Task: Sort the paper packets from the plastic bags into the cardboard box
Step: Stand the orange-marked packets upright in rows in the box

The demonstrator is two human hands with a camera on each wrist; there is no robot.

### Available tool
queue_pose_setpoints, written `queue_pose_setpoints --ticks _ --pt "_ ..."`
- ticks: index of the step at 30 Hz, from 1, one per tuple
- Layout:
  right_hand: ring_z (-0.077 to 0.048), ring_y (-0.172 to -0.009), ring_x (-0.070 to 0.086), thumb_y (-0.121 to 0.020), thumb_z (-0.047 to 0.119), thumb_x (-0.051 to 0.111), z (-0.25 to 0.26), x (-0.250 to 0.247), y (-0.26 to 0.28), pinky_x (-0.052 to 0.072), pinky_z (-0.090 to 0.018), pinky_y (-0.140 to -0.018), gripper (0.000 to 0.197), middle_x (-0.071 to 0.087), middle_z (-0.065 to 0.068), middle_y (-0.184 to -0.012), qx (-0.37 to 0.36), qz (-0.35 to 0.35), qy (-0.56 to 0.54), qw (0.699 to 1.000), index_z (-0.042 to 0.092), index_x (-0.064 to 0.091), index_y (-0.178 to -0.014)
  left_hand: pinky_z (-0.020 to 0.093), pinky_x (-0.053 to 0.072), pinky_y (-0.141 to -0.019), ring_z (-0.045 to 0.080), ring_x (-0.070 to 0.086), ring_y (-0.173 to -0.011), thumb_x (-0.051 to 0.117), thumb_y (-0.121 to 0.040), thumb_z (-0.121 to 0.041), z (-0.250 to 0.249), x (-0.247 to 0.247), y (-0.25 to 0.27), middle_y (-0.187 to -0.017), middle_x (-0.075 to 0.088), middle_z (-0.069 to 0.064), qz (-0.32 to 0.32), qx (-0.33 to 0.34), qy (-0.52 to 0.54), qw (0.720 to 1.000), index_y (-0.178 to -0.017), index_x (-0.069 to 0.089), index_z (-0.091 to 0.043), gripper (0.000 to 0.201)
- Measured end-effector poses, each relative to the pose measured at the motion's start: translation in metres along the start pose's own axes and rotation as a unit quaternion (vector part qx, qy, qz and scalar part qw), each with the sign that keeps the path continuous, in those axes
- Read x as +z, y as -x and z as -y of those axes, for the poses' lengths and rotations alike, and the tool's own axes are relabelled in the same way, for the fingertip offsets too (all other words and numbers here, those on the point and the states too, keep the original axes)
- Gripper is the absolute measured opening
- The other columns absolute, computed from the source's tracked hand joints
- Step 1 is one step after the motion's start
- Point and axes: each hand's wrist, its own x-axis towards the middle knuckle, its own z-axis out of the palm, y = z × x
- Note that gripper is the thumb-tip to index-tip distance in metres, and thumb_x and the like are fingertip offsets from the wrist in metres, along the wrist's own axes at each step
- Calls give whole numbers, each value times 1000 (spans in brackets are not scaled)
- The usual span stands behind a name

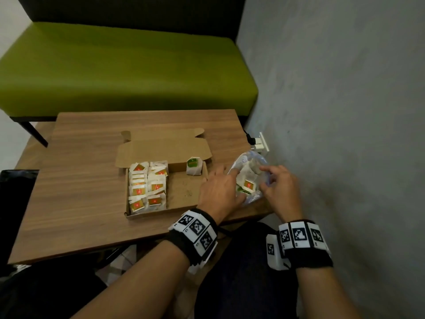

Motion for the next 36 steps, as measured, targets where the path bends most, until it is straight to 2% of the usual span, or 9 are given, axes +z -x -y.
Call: queue_pose_setpoints --ticks 5,10,15,17,21,27,30,33,36 --pt "-16 -78 56 -83 -2 70 -3 -1 5 52 -27 -73 49 57 -1 -97 -42 -11 5 999 17 65 -128 41 40 -100 24 46 -124 71 -75 -55 -1 1 -3 -137 49 3 -21 -7 -11 1000 -142 36 -22 82" --pt "-9 -84 50 -85 3 70 -8 1 3 51 -28 -75 47 45 7 -101 12 39 63 997 28 66 -124 37 46 -93 21 52 -117 74 -71 -57 -4 5 -2 -133 49 4 -26 -31 24 999 -138 40 -18 84" --pt "-24 -117 50 -83 31 76 -1 11 -4 47 -43 -96 11 51 -2 -123 47 82 101 990 26 75 -92 39 49 -93 24 55 -112 73 -75 -52 -9 12 2 -129 50 7 -19 -15 38 999 -137 39 -11 81" --pt "-26 -113 52 -76 44 80 -2 19 -12 49 -48 -96 19 56 -3 -119 86 114 120 982 26 75 -82 39 49 -93 24 55 -111 74 -73 -53 -9 12 3 -128 51 7 -23 -11 44 999 -135 41 -11 82" --pt "-26 -98 63 -55 69 75 -8 43 -29 55 -46 -87 59 66 -2 -95 134 151 144 969 21 76 -89 39 49 -94 23 54 -110 74 -71 -55 -11 13 2 -127 50 7 -21 -2 41 999 -136 41 -11 84" --pt "-26 -102 62 -59 50 83 -10 51 -34 53 -48 -90 51 67 -2 -105 128 175 152 964 23 75 -101 38 48 -95 21 53 -111 75 -72 -51 -10 15 1 -127 50 6 -24 10 29 999 -134 42 -11 80" --pt "-25 -93 63 -73 49 77 -7 44 -26 55 -47 -85 39 64 -3 -99 101 150 150 972 19 74 -99 38 48 -95 22 53 -111 75 -71 -54 -8 14 1 -126 50 6 -24 7 38 999 -134 42 -11 83" --pt "-28 -97 60 -83 38 71 -1 32 -18 52 -49 -87 28 53 -3 -99 80 106 139 981 13 72 -98 40 48 -94 25 55 -111 76 -72 -54 -9 11 0 -126 49 7 -22 -8 55 998 -133 42 -10 83" --pt "-26 -104 56 -89 31 66 2 14 -14 49 -37 -85 22 53 -5 -110 37 82 137 987 17 74 -106 41 47 -96 27 54 -115 71 -77 -50 -9 10 -5 -130 48 9 -19 -20 65 997 -136 40 -9 78"
